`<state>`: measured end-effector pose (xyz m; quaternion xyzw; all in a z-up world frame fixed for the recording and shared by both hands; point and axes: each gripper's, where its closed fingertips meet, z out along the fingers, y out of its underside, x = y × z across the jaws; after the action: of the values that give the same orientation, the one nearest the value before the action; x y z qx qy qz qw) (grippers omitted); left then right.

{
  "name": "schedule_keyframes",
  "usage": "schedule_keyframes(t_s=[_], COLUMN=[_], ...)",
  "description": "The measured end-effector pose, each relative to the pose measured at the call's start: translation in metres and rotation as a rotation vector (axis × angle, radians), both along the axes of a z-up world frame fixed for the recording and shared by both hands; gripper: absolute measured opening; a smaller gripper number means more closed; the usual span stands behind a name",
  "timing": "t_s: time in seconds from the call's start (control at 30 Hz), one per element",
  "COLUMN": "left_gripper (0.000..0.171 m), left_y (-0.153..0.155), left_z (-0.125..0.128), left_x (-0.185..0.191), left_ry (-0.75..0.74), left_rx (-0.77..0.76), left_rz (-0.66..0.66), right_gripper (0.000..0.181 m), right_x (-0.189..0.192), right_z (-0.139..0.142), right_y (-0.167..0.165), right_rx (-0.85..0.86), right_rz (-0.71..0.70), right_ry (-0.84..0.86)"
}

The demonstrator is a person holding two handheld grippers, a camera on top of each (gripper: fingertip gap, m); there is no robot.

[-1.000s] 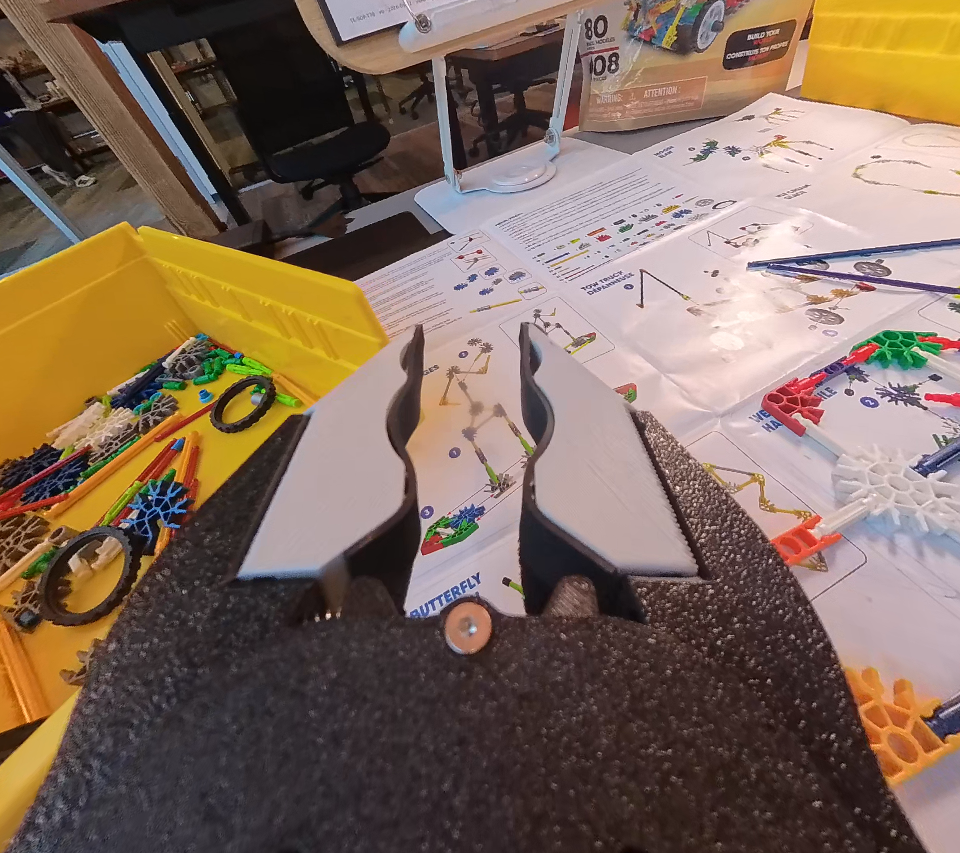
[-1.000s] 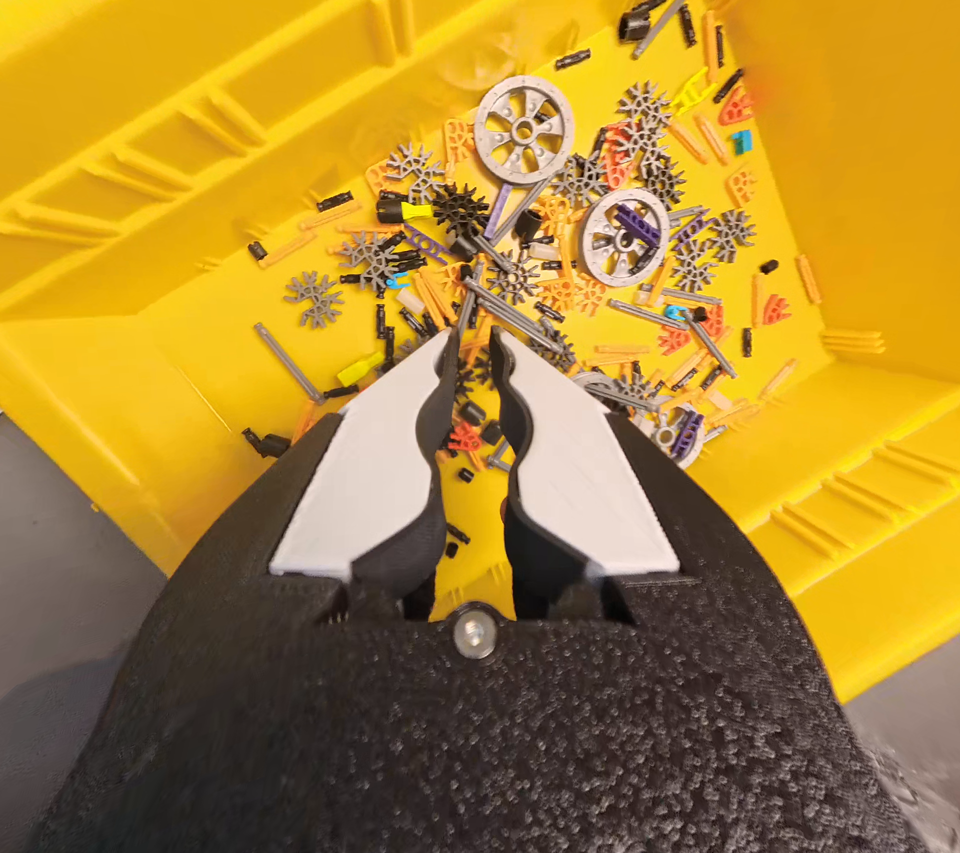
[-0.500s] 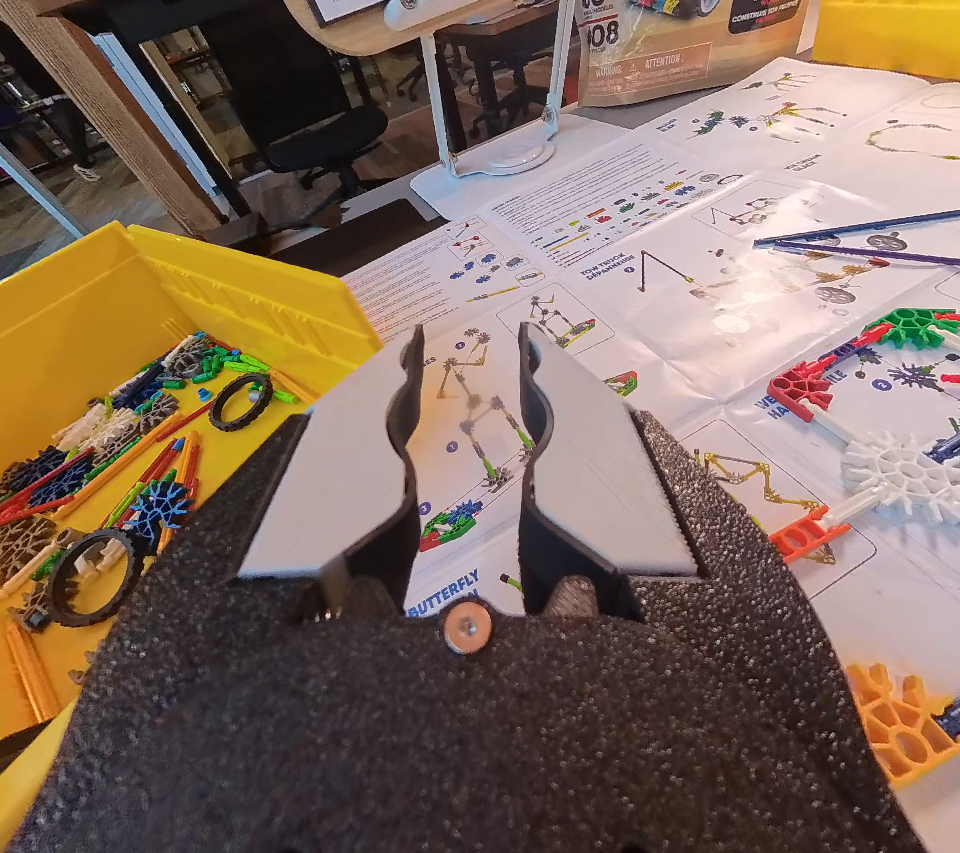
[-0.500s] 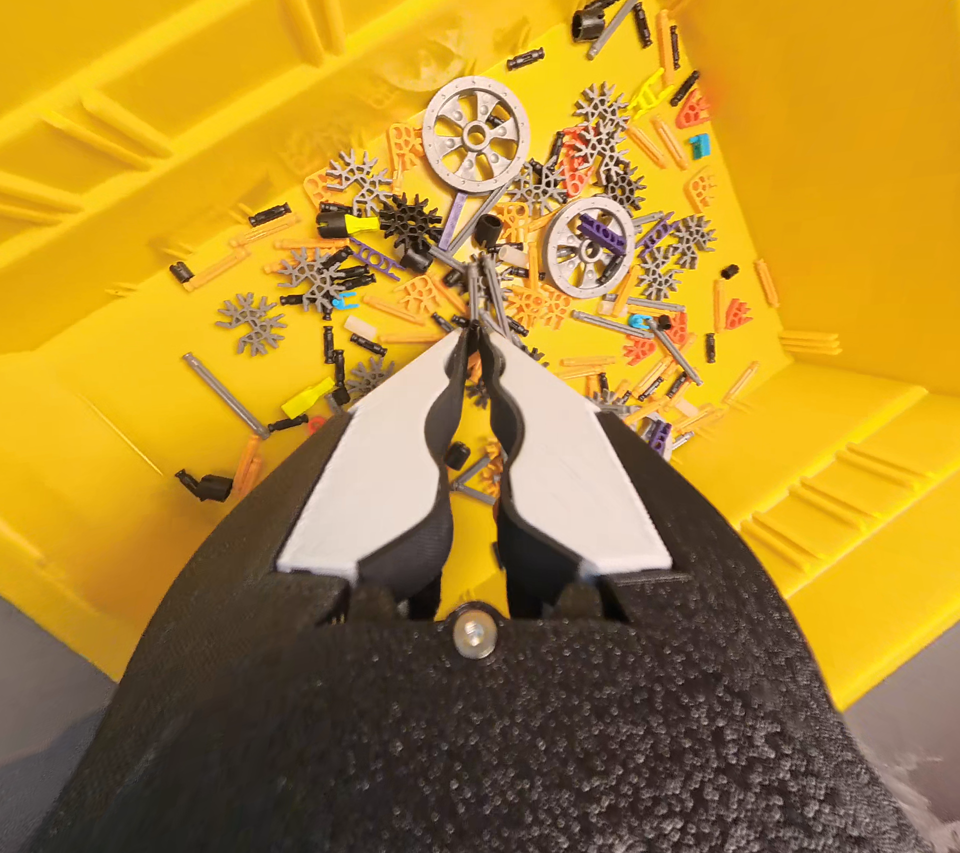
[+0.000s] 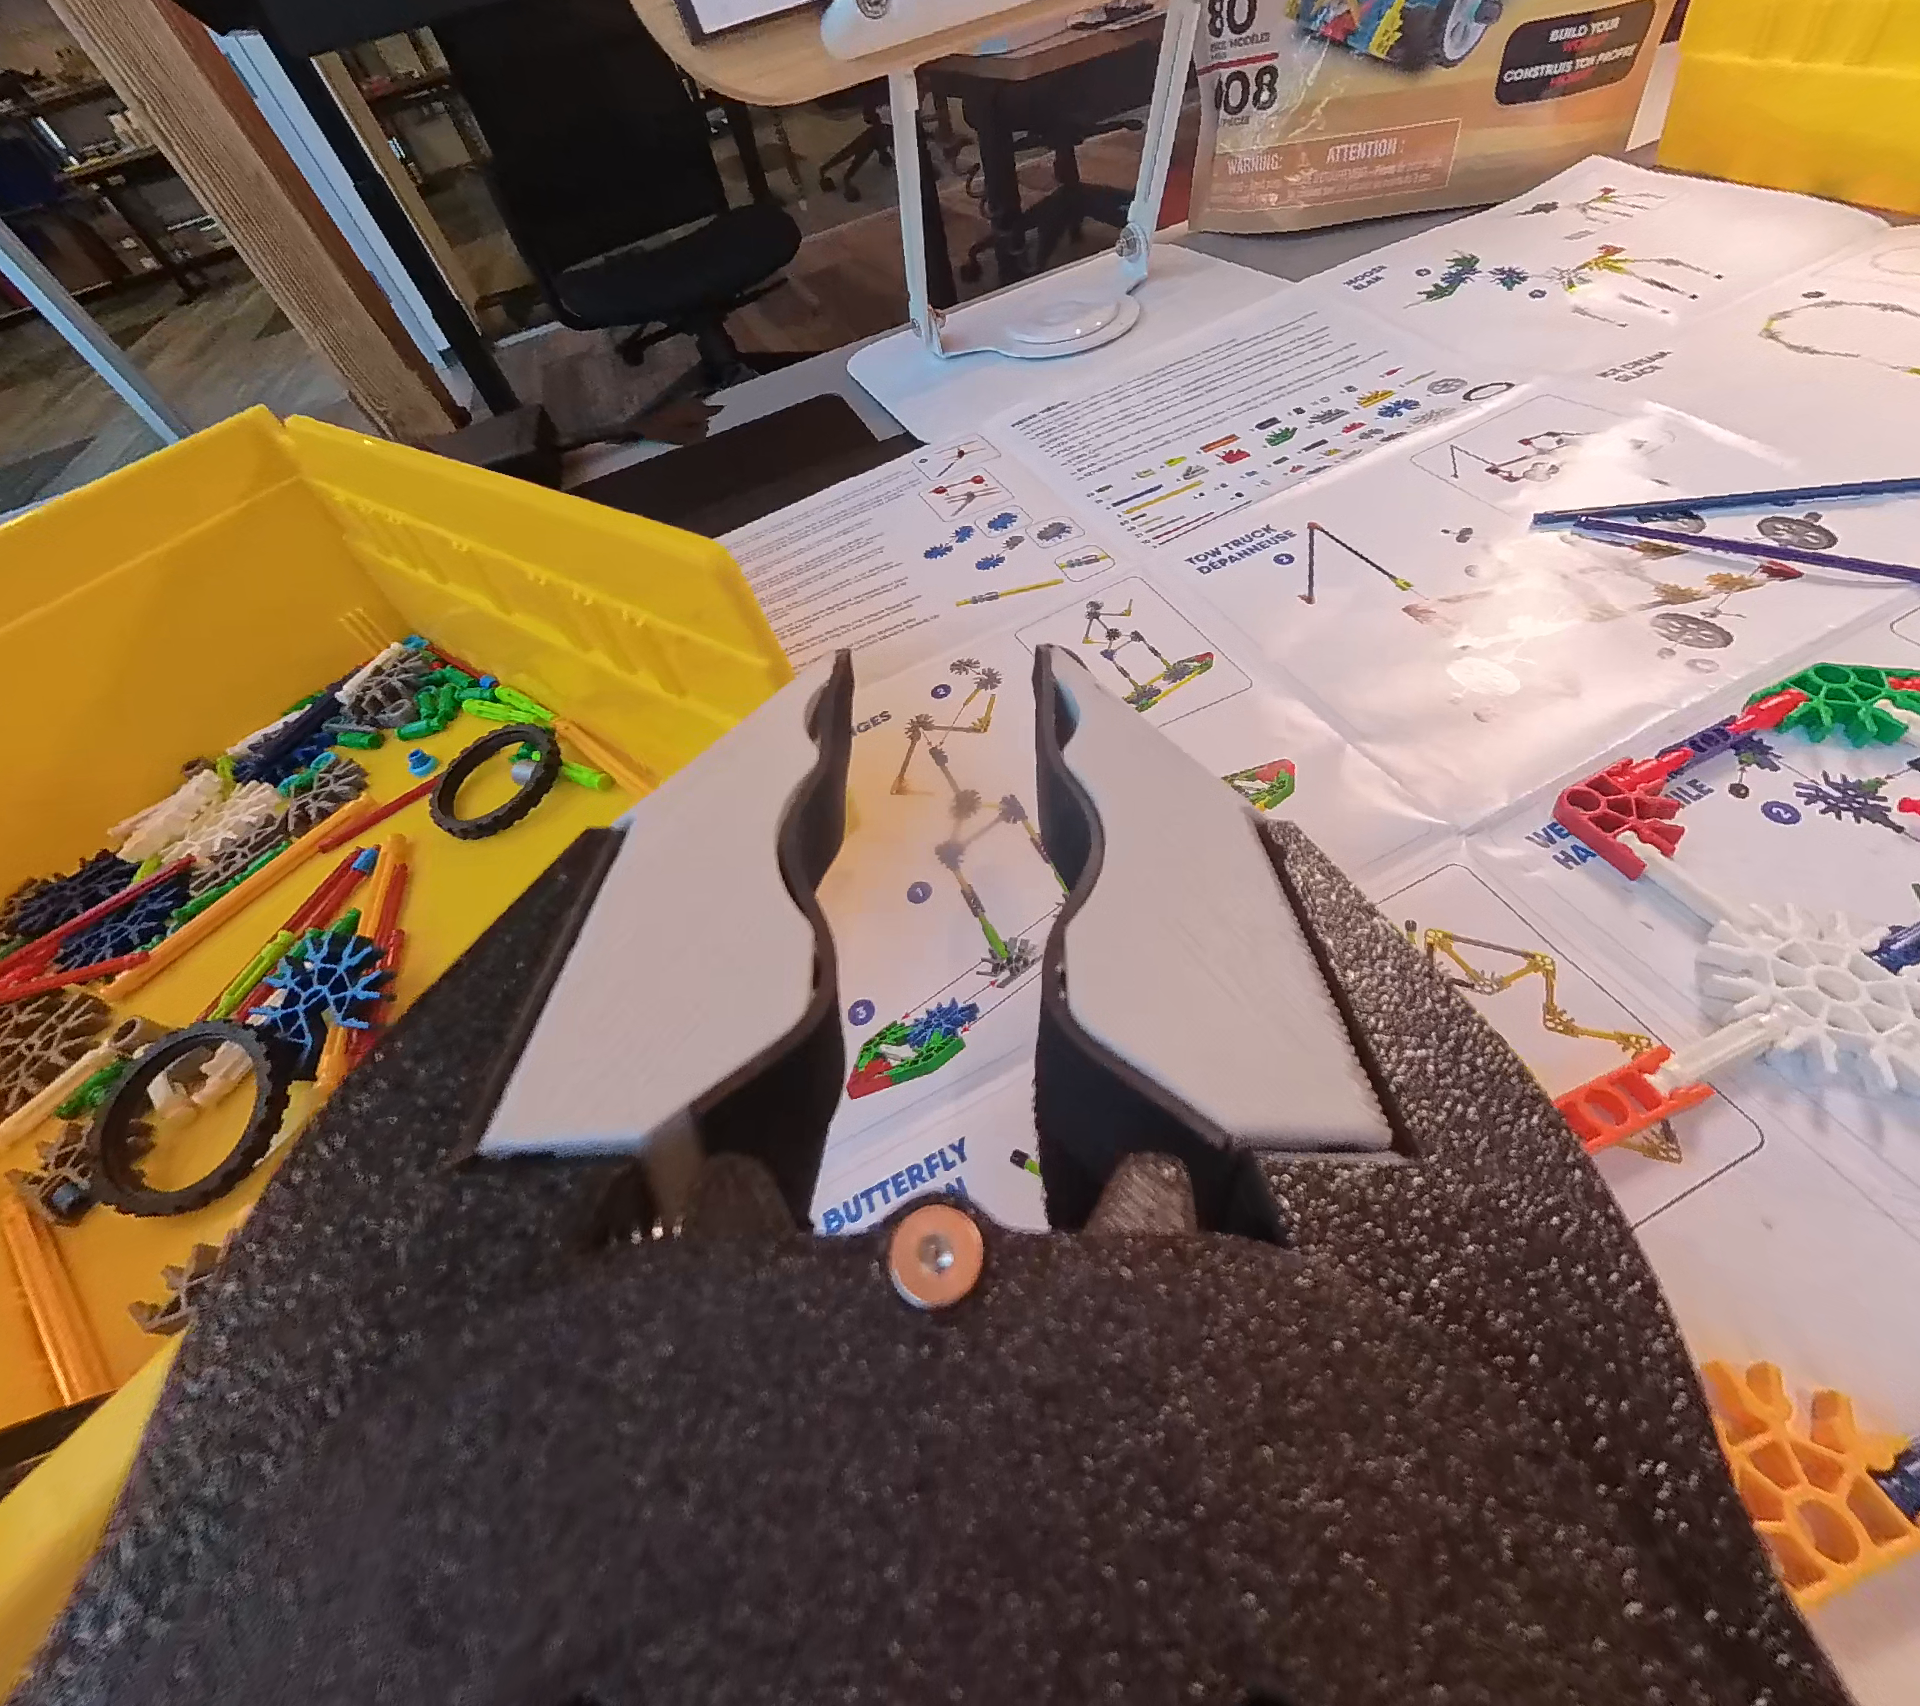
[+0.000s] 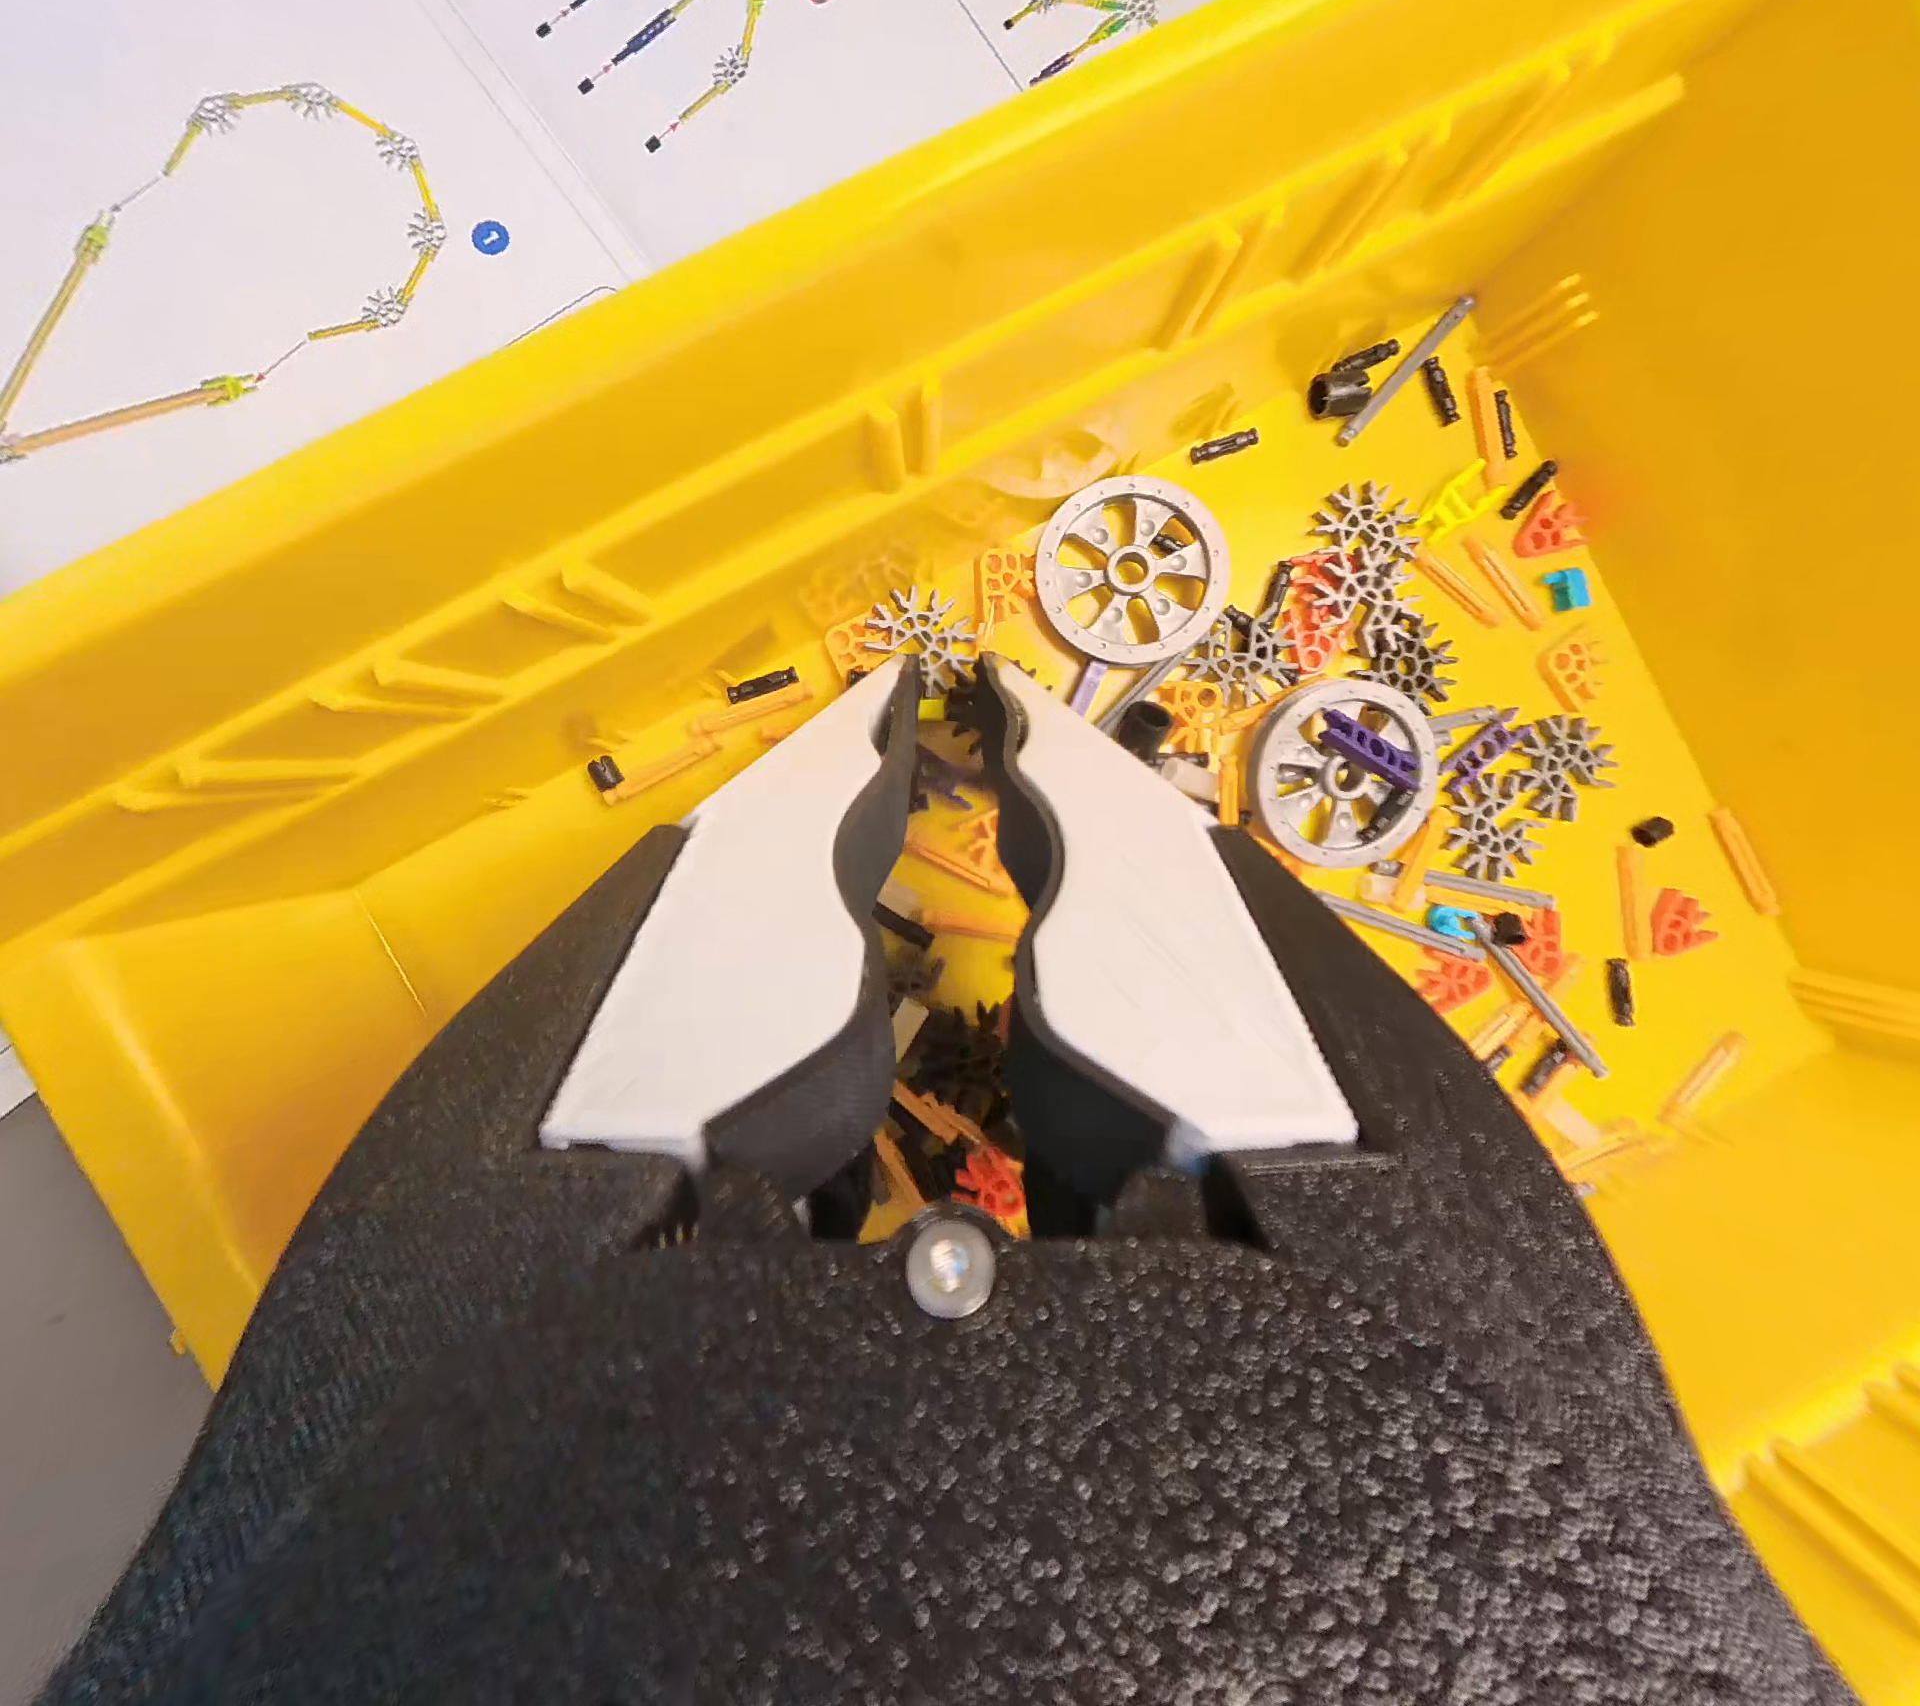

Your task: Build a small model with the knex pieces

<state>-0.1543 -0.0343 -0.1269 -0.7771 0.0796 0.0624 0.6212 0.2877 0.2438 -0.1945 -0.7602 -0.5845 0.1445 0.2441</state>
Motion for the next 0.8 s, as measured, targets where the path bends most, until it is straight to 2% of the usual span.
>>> schedule_keyframes(t_s=[0.37,0.6,0.8], left_gripper=[0.032,0.032,0.033], left_y=[-0.001,-0.002,-0.004], left_z=[0.002,0.005,0.008], left_x=[-0.002,-0.004,-0.006], left_ry=[-0.024,-0.035,-0.054], left_rx=[0.01,0.03,0.05], left_rz=[0.002,0.006,0.009], right_gripper=[0.01,0.017,0.024], right_x=[0.037,0.045,0.058], right_z=[0.0,0.03,0.037], right_y=[0.012,0.043,0.071], right_rx=[0.033,0.116,0.149], right_rz=[-0.083,-0.26,-0.4], right_ry=[-0.102,-0.023,-0.048])
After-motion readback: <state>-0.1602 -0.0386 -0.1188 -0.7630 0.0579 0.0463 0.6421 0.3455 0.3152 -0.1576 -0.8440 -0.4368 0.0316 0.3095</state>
